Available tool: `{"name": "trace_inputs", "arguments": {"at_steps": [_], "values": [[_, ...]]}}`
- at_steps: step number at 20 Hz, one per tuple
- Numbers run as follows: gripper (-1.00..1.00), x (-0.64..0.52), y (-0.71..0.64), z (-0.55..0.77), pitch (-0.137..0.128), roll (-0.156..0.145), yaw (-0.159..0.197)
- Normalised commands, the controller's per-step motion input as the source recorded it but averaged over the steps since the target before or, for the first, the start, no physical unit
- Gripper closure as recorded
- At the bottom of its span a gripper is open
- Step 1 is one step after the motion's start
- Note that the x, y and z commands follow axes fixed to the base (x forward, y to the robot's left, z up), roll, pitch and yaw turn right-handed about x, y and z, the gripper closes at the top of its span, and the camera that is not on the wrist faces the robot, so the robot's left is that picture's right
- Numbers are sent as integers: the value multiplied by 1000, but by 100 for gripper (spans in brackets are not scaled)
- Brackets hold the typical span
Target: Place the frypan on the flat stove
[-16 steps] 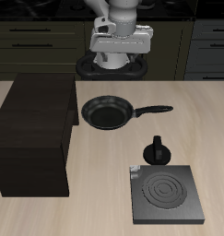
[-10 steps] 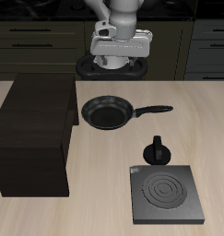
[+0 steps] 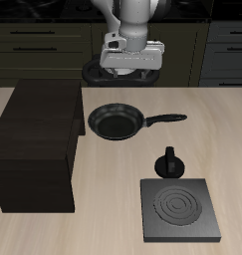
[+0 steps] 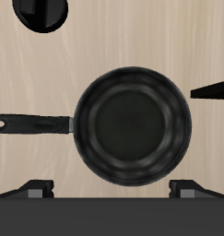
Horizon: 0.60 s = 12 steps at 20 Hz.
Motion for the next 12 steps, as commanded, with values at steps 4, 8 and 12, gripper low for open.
{"name": "trace_inputs", "arguments": {"at_steps": [4, 8, 12], "values": [[-100, -178, 173, -230, -46, 28, -7], [-100, -43, -18, -144, -6, 11, -50], [-100, 54, 18, -312, 55, 25, -20]]}}
